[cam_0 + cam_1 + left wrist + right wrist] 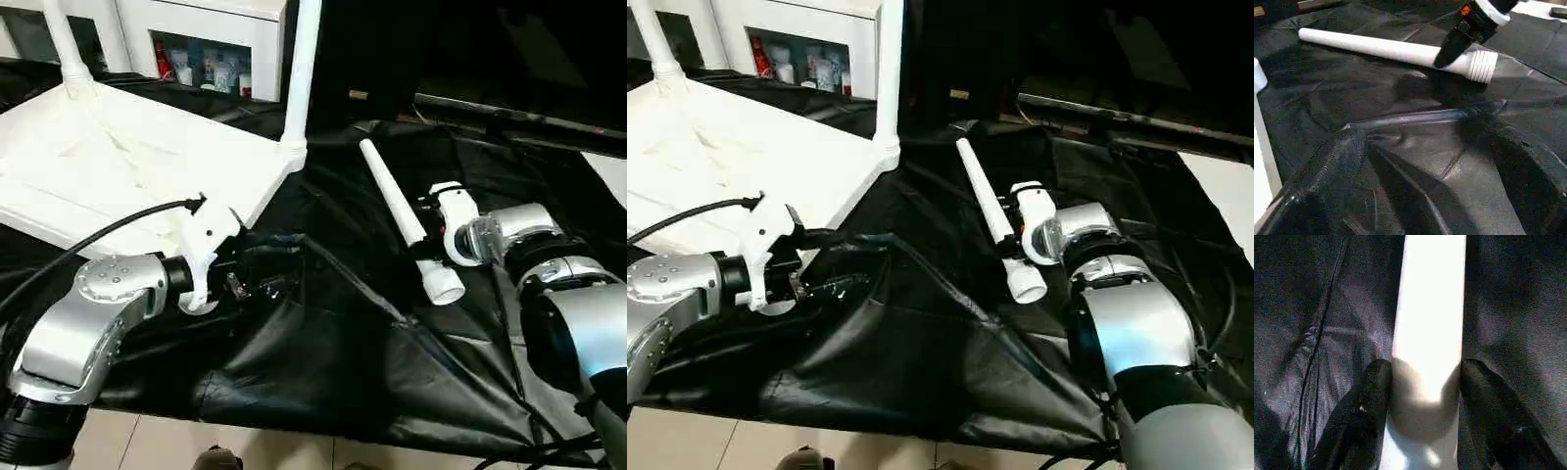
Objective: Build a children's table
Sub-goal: Pick table leg
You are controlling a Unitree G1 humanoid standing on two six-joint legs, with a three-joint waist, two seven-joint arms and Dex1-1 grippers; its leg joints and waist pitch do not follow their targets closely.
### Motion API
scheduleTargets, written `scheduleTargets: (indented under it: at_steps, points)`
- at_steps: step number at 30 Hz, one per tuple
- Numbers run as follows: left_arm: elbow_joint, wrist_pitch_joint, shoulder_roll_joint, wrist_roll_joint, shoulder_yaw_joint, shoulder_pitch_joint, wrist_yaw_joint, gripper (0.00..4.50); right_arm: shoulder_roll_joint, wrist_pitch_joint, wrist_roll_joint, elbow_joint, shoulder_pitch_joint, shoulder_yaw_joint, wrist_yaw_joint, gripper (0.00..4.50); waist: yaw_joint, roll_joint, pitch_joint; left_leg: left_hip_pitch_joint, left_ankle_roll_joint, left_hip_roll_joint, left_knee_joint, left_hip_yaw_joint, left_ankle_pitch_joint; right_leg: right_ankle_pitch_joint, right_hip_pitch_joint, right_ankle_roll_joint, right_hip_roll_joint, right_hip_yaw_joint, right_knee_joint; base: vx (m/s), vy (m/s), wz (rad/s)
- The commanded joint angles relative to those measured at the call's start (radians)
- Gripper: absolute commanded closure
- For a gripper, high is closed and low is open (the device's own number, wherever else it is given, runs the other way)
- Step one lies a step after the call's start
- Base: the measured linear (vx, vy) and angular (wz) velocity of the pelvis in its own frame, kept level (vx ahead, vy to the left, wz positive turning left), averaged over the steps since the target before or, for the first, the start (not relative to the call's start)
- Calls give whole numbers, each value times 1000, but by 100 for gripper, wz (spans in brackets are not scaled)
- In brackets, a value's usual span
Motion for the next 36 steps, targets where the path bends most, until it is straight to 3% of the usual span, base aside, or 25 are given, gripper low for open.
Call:
scheduleTargets:
  at_steps: [1,5,6,7,8,9,11,12,13,14,15,16,17,18,20,21,22,23,24,27,29,30,31,32,36]
  points:
    - [23,-34,-44,36,17,-32,89,0,-23,-11,28,2,-3,-45,-12,262,-4,5,-64,9,-20,43,-58,-2,-45,36,51,-195,-103,57,-59,0,0,0]
    - [51,-85,-118,51,42,-50,176,0,-35,-30,89,-12,-9,-117,-31,265,0,6,-67,8,-12,43,-57,-4,-34,55,52,-199,-105,56,-57,0,0,0]
    - [57,-85,-136,50,45,-56,195,0,-40,-45,106,-19,-8,-136,-33,265,-2,1,-67,8,-10,43,-56,-3,-32,66,54,-202,-104,55,-57,0,0,0]
    - [78,-114,-168,46,42,-71,205,0,-51,-42,152,-34,-1,-185,-32,265,1,12,-68,8,-9,43,-56,-4,-29,72,53,-205,-105,54,-55,0,0,0]
    - [78,-114,-168,46,42,-71,205,0,-51,-42,152,-34,-1,-185,-32,265,2,9,-68,8,-4,41,-54,-2,-31,86,53,-204,-101,55,-57,0,0,0]
    - [102,-136,-199,47,43,-86,229,0,-56,-80,196,-55,16,-237,-39,265,3,15,-69,8,0,41,-54,-3,-32,96,53,-210,-102,55,-56,0,0,0]
    - [133,-152,-227,53,37,-108,250,0,-58,-119,249,-79,36,-302,-49,265,6,10,-70,8,3,43,-54,-3,-31,113,56,-212,-105,55,-56,0,0,0]
    - [149,-113,-246,42,36,-128,257,0,-58,-130,267,-100,54,-326,-37,265,6,18,-72,10,4,42,-53,-4,-27,132,55,-217,-102,54,-54,0,0,0]
    - [159,-58,-271,1,51,-148,254,0,-48,-177,295,-141,84,-354,-12,265,6,14,-73,9,7,42,-52,-4,-23,141,56,-221,-101,53,-53,0,0,0]
    - [159,-58,-271,1,51,-148,254,0,-48,-177,295,-141,84,-354,-12,265,8,21,-72,9,9,41,-52,-3,-25,147,56,-225,-104,53,-56,0,0,0]
    - [167,-23,-288,-28,62,-161,252,0,-39,-213,316,-170,105,-374,4,265,6,20,-74,8,9,41,-52,-6,-27,145,59,-237,-103,51,-54,0,0,0]
    - [184,-19,-331,-68,83,-186,260,0,-22,-216,339,-255,161,-381,64,265,7,21,-72,6,12,37,-52,-2,-30,148,61,-236,-102,53,-57,0,0,0]
    - [227,-38,-395,-109,110,-232,282,0,34,-234,431,-459,278,-418,196,266,12,23,-72,4,21,38,-50,-4,-27,176,67,-232,-104,56,-58,0,0,0]
    - [233,-42,-402,-113,113,-237,285,0,42,-235,444,-486,294,-423,213,266,20,18,-74,8,39,41,-51,-6,-22,205,69,-222,-105,56,-62,0,0,0]
    - [281,-63,-436,-126,127,-276,298,0,97,-244,539,-671,399,-448,323,266,20,18,-75,9,66,45,-55,-11,-23,205,68,-222,-108,52,-62,0,0,0]
    - [336,-12,-467,-166,158,-325,316,0,124,-132,627,-829,504,-424,418,266,18,19,-72,8,72,42,-58,-13,-22,179,72,-229,-106,50,-64,0,0,0]
    - [336,-12,-467,-166,158,-325,316,0,124,-132,627,-829,504,-424,418,266,26,21,-74,15,79,49,-55,-14,-39,154,65,-234,-112,51,-66,0,0,0]
    - [365,5,-481,-186,167,-353,311,0,135,-73,680,-900,556,-407,463,266,19,15,-69,7,79,44,-61,-15,-42,122,69,-234,-110,48,-70,0,0,0]
    - [401,24,-494,-207,174,-389,300,0,141,-29,726,-960,605,-385,515,267,33,17,-69,18,76,43,-56,-9,-68,57,62,-219,-112,51,-80,0,0,0]
    - [433,47,-510,-227,188,-425,290,0,142,-10,758,-1000,648,-356,546,267,32,19,-65,12,48,44,-63,-15,-89,-66,61,-192,-115,47,-90,0,0,0]
    - [454,78,-526,-259,207,-452,285,0,146,22,798,-1041,674,-352,556,267,34,31,-62,17,37,43,-61,-12,-106,-99,53,-190,-114,50,-98,0,0,0]
    - [466,92,-537,-277,217,-467,282,0,151,40,818,-1080,695,-350,557,267,34,25,-61,12,31,42,-63,-14,-108,-116,57,-187,-114,48,-98,0,0,0]
    - [479,104,-546,-294,223,-480,278,0,158,57,835,-1135,725,-344,558,267,37,25,-62,13,33,42,-63,-13,-106,-119,57,-183,-114,49,-98,0,0,0]
    - [490,114,-554,-302,218,-490,271,0,161,69,840,-1172,747,-334,561,267,42,32,-62,17,36,44,-61,-13,-105,-117,51,-177,-115,51,-98,0,0,0]
    - [492,143,-576,-339,207,-502,250,0,155,100,840,-1243,786,-308,558,267,50,30,-62,11,34,43,-63,-15,-91,-110,53,-164,-116,49,-99,0,0,0]
